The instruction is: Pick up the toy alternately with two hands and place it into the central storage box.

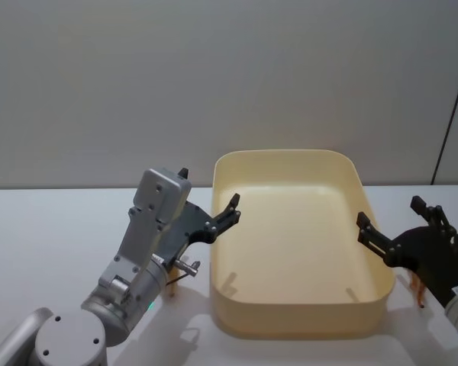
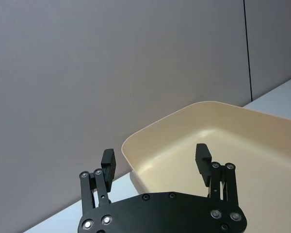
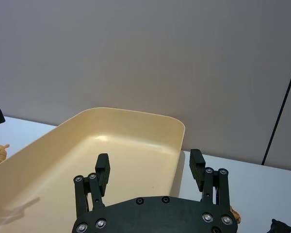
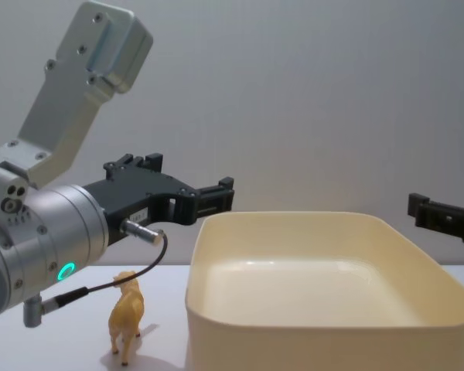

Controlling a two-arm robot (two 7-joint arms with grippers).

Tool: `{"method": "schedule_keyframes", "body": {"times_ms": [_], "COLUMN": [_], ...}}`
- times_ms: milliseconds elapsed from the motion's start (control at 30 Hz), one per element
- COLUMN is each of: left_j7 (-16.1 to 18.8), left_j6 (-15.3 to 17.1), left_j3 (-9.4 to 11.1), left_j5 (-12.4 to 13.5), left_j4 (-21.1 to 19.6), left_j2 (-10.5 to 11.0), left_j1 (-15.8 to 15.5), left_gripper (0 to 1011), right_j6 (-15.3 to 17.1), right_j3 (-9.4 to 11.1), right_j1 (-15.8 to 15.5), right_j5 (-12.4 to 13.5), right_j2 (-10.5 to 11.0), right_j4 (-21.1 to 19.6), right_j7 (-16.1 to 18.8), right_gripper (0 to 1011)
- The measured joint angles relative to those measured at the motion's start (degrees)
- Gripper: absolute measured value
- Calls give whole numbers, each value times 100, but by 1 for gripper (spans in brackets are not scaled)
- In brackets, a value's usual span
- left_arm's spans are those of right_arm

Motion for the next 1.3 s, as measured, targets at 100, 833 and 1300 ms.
{"method": "schedule_keyframes", "body": {"times_ms": [100,833,1300], "left_j7": [0,0,0], "left_j6": [0,0,0], "left_j3": [0,0,0], "left_j5": [0,0,0], "left_j4": [0,0,0], "left_j2": [0,0,0], "left_j1": [0,0,0], "left_gripper": [1001,1001,1001], "right_j6": [0,0,0], "right_j3": [0,0,0], "right_j1": [0,0,0], "right_j5": [0,0,0], "right_j2": [0,0,0], "right_j4": [0,0,0], "right_j7": [0,0,0], "right_gripper": [1001,1001,1001]}}
